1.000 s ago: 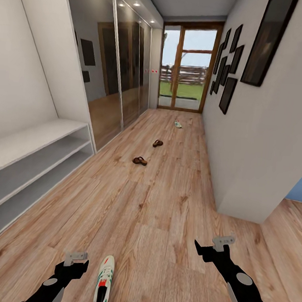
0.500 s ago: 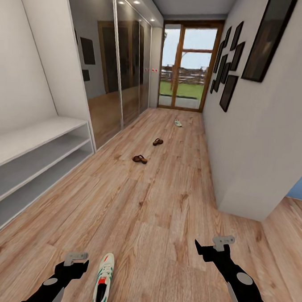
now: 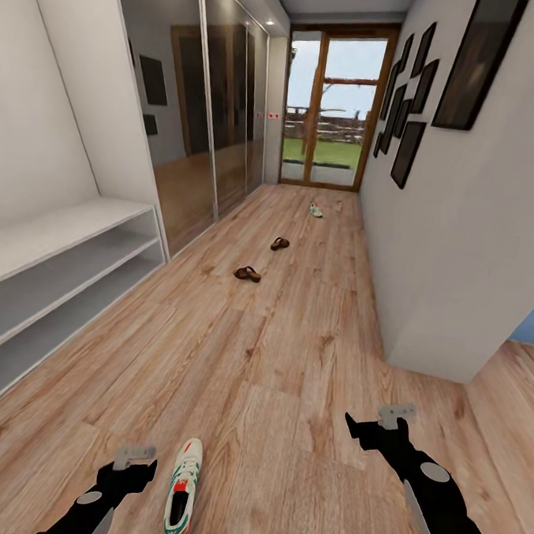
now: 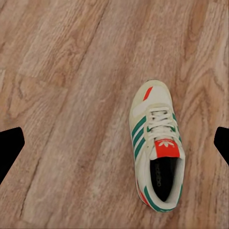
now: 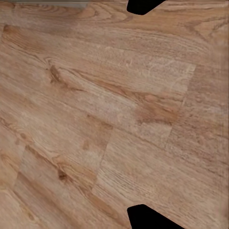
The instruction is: Pick up the two gym shoes and the two sandals from the corridor floor and place them onto the hallstand (shoe rack) in the corridor, making sure they are on the rack and not on the floor. Arrange them so the two gym shoes are next to each other and the two sandals are next to each other.
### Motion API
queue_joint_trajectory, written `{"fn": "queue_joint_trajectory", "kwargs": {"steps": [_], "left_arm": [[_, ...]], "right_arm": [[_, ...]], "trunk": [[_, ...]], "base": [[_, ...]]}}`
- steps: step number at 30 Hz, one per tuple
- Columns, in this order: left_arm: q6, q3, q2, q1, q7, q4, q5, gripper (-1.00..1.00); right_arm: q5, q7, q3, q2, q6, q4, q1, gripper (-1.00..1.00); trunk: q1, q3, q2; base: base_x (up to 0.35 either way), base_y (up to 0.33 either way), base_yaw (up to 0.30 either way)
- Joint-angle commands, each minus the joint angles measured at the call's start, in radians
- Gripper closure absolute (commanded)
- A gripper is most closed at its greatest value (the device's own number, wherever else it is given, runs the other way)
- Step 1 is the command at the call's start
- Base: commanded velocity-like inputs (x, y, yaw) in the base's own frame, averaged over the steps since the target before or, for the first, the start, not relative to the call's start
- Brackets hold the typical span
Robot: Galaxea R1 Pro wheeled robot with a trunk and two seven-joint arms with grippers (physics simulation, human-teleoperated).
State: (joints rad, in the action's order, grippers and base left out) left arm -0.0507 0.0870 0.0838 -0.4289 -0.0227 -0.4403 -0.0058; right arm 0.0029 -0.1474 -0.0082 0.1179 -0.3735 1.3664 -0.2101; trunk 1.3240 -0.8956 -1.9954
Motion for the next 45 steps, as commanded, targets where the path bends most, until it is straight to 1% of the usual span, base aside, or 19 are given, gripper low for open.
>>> {"fn": "queue_joint_trajectory", "kwargs": {"steps": [1,3,4,5,10,18,24,27,38,45], "left_arm": [[-0.003,0.003,0.0,-0.001,-0.002,0.001,-0.001,-1.0],[-0.003,0.003,-0.001,-0.001,-0.002,0.001,-0.001,-1.0],[-0.003,0.003,-0.001,-0.001,-0.002,0.001,-0.001,-1.0],[-0.003,0.003,-0.001,-0.001,-0.002,0.001,-0.001,-1.0],[-0.003,0.003,-0.001,-0.001,-0.003,0.002,-0.001,-1.0],[-0.003,0.003,-0.002,-0.001,-0.003,0.002,0.0,-1.0],[-0.003,0.003,-0.003,-0.001,-0.004,0.002,0.0,-1.0],[-0.003,0.003,-0.008,-0.001,-0.005,0.002,0.0,-1.0],[-0.003,0.003,-0.026,-0.001,-0.004,0.002,-0.001,-1.0],[-0.004,0.001,-0.03,-0.001,-0.003,0.002,-0.002,-1.0]], "right_arm": [[0.001,-0.004,-0.001,0.0,-0.023,0.022,-0.003,-1.0],[0.0,-0.004,-0.001,0.0,-0.068,0.066,-0.019,-1.0],[0.0,-0.004,-0.001,0.0,-0.068,0.066,-0.019,-1.0],[0.001,-0.004,-0.001,0.0,-0.108,0.094,-0.045,-1.0],[0.002,-0.005,-0.002,0.0,-0.129,0.101,-0.061,-1.0],[0.002,-0.004,-0.006,-0.001,-0.137,0.067,-0.067,-1.0],[0.003,-0.006,-0.032,-0.001,-0.136,0.036,-0.069,-1.0],[0.003,-0.007,-0.041,-0.001,-0.135,0.023,-0.069,-1.0],[0.006,-0.009,-0.044,-0.001,-0.133,0.012,-0.069,-1.0],[0.005,-0.008,-0.044,-0.002,-0.133,0.011,-0.069,-1.0]], "trunk": [[0.004,-0.006,-0.008],[0.011,-0.015,-0.022],[0.015,-0.02,-0.029],[0.019,-0.025,-0.036],[0.038,-0.048,-0.071],[0.069,-0.086,-0.127],[0.092,-0.114,-0.169],[0.103,-0.128,-0.19],[0.146,-0.18,-0.267],[0.172,-0.214,-0.316]], "base": [[0.0,0.0,0.0],[0.0,0.0,0.0],[0.0,0.0,0.0],[0.0,0.0,0.0],[0.0,0.0,0.0],[0.0,0.0,0.0],[0.0,0.0,0.0],[0.0,0.0,0.0],[0.0,0.0,0.0],[0.0,0.0,-0.034]]}}
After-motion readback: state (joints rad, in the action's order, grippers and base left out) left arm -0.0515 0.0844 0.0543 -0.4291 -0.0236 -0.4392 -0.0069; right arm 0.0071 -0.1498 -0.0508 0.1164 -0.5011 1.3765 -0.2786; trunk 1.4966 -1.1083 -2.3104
